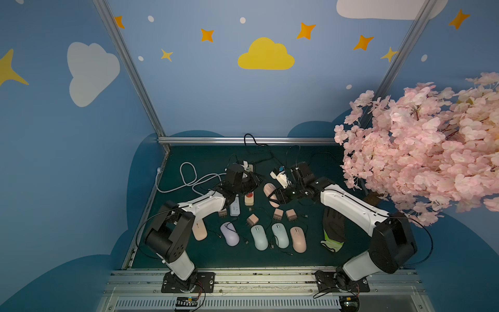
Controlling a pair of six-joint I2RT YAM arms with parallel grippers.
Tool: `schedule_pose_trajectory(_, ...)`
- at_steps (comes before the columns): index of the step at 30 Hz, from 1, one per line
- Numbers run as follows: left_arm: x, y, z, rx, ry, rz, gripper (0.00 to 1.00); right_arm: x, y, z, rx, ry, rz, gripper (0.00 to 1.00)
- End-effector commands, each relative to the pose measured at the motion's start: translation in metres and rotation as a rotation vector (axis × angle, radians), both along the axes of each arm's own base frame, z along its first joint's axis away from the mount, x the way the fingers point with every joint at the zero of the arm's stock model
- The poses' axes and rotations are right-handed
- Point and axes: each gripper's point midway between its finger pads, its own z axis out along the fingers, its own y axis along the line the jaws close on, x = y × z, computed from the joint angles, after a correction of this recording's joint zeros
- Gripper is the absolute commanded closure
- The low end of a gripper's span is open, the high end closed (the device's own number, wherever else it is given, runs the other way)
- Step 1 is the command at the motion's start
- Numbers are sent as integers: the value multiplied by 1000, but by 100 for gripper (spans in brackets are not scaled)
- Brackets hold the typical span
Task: Unplug the wireless mouse
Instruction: Remove the power cord from the mouse.
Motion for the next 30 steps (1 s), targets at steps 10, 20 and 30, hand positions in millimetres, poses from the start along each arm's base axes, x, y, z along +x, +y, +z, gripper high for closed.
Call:
schedule_pose_trajectory(10,5,0,3,10,-19,-4,81,-13,5,2,-1,-1,58,100)
schedule_pose_trajectory(20,3,3,4,27,-25,-2,93,-15,3,-4,-42,1,68,100)
schedule_pose_trajectory(30,0,5,9,65,-43,-27,96,-4,-4,-8,-112,11,-4,100)
